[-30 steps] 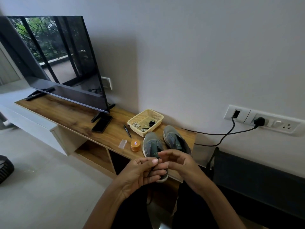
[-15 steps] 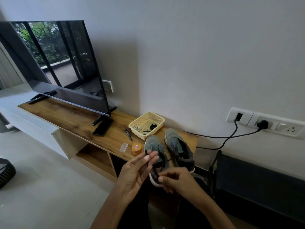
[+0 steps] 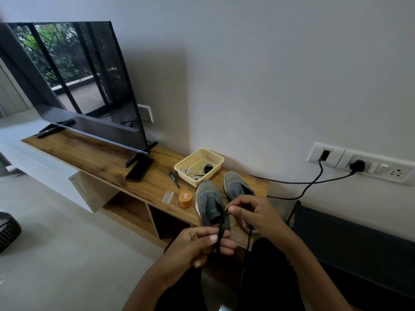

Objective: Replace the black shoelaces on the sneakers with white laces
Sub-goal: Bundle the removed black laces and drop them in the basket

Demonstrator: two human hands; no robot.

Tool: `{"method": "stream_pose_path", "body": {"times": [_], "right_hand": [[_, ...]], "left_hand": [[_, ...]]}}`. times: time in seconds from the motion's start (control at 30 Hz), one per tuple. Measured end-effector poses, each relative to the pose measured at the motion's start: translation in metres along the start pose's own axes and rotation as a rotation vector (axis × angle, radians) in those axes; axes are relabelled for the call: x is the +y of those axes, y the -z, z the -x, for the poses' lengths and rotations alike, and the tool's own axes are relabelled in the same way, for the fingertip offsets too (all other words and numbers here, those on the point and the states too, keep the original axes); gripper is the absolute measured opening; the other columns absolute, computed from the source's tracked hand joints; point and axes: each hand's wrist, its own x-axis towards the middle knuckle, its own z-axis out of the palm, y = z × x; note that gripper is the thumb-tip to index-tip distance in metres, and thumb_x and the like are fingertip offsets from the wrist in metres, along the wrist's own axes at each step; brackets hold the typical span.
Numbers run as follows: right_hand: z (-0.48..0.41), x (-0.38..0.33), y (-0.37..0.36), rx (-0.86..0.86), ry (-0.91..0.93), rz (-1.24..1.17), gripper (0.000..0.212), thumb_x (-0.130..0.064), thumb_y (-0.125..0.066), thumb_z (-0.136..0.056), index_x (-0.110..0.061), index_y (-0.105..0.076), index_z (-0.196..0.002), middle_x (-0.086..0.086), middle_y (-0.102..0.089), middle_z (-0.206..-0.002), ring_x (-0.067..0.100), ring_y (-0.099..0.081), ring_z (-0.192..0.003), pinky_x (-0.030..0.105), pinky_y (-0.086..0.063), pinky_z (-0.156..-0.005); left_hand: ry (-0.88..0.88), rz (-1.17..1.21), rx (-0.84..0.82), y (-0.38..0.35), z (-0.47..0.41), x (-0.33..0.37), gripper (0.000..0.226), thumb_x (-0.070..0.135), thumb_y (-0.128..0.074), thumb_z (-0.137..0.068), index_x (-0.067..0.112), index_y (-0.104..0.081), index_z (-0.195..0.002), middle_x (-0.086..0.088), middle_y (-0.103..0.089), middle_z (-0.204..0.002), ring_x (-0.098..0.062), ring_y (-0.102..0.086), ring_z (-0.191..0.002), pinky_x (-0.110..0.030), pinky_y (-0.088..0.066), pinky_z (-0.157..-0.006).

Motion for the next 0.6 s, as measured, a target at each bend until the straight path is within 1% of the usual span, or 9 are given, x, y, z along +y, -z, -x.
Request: {"method": "stream_pose_path", "body": {"times": [0.1, 0.2, 0.27, 0.33, 0.4, 0.43, 0.47, 0.53, 0.6], "right_hand": [[0.004, 0.016, -0.011, -0.028, -0.067, -0.011, 0.012, -0.010, -0.054, -0.092, -0.009, -0.066, -0.089, -0.006, -0.060, -0.069, -0.004, -0.052, -0.055, 0.011, -0.039, -0.051], [0.017, 0.031, -0.028, -0.092, -0.136, 0.018, 0.018, -0.018, -0.049, -0.095, -0.017, -0.067, -0.092, -0.005, -0.059, -0.071, 0.000, -0.052, -0.059, 0.014, -0.041, -0.055], [0.025, 0.036, -0.037, -0.194, -0.159, 0.036, 0.018, -0.021, -0.049, -0.096, -0.021, -0.067, -0.092, -0.008, -0.058, -0.066, 0.001, -0.051, -0.058, 0.017, -0.042, -0.055], [0.030, 0.034, -0.040, -0.322, -0.145, 0.049, 0.016, -0.022, -0.050, -0.096, -0.026, -0.065, -0.091, -0.018, -0.062, -0.068, -0.005, -0.054, -0.062, 0.012, -0.041, -0.059], [0.033, 0.026, -0.036, -0.392, -0.125, 0.050, 0.014, -0.023, -0.053, -0.095, -0.028, -0.065, -0.090, -0.019, -0.063, -0.074, -0.008, -0.055, -0.067, 0.010, -0.041, -0.060], [0.033, 0.021, -0.034, -0.392, -0.122, 0.046, 0.013, -0.025, -0.054, -0.094, -0.028, -0.065, -0.090, -0.018, -0.062, -0.077, -0.007, -0.055, -0.068, 0.010, -0.041, -0.060], [0.031, 0.015, -0.030, -0.366, -0.112, 0.049, 0.013, -0.025, -0.053, -0.094, -0.028, -0.065, -0.089, -0.018, -0.062, -0.079, -0.006, -0.055, -0.067, 0.011, -0.042, -0.059], [0.023, 0.007, -0.021, -0.235, -0.061, 0.062, 0.013, -0.022, -0.052, -0.094, -0.024, -0.063, -0.087, -0.016, -0.062, -0.079, -0.005, -0.054, -0.067, 0.012, -0.043, -0.060], [0.010, 0.005, -0.010, -0.080, -0.007, 0.043, 0.013, -0.017, -0.053, -0.094, -0.014, -0.062, -0.085, -0.002, -0.060, -0.076, 0.001, -0.054, -0.066, 0.015, -0.043, -0.060]], "left_hand": [[-0.054, 0.117, 0.036, 0.003, -0.005, -0.001, 0.029, 0.022, -0.062, -0.086, 0.006, -0.069, -0.110, -0.018, -0.068, -0.107, -0.012, -0.060, -0.075, -0.011, -0.032, -0.041], [-0.114, 0.221, 0.190, 0.003, -0.012, -0.001, 0.038, 0.017, -0.058, -0.084, 0.002, -0.061, -0.119, -0.017, -0.068, -0.112, -0.016, -0.063, -0.084, -0.011, -0.033, -0.039], [-0.160, 0.159, 0.296, 0.002, -0.015, -0.001, 0.036, 0.013, -0.054, -0.087, 0.004, -0.058, -0.121, -0.010, -0.070, -0.111, -0.019, -0.067, -0.098, -0.011, -0.033, -0.040], [-0.194, 0.007, 0.373, 0.002, -0.017, -0.003, 0.028, 0.007, -0.050, -0.093, 0.007, -0.059, -0.119, -0.001, -0.072, -0.106, -0.012, -0.068, -0.100, -0.012, -0.033, -0.040], [-0.178, -0.129, 0.410, 0.004, -0.017, -0.004, 0.026, 0.007, -0.049, -0.095, 0.009, -0.059, -0.118, 0.003, -0.073, -0.102, -0.007, -0.069, -0.095, -0.012, -0.034, -0.039], [-0.159, -0.193, 0.404, 0.007, -0.019, -0.008, 0.026, 0.009, -0.049, -0.095, 0.009, -0.060, -0.119, 0.003, -0.073, -0.101, -0.004, -0.069, -0.088, -0.012, -0.035, -0.040], [-0.136, -0.262, 0.386, 0.008, -0.018, -0.011, 0.026, 0.011, -0.050, -0.095, 0.010, -0.060, -0.120, 0.001, -0.073, -0.099, -0.001, -0.068, -0.076, -0.013, -0.035, -0.040], [-0.100, -0.387, 0.338, 0.008, -0.018, -0.016, 0.026, 0.014, -0.051, -0.095, 0.011, -0.062, -0.119, 0.000, -0.071, -0.093, 0.001, -0.055, -0.052, -0.014, -0.035, -0.043], [-0.084, -0.399, 0.238, 0.006, -0.016, -0.016, 0.022, 0.016, -0.050, -0.096, 0.014, -0.064, -0.113, 0.003, -0.068, -0.086, 0.001, -0.050, -0.049, -0.015, -0.035, -0.045]]}}
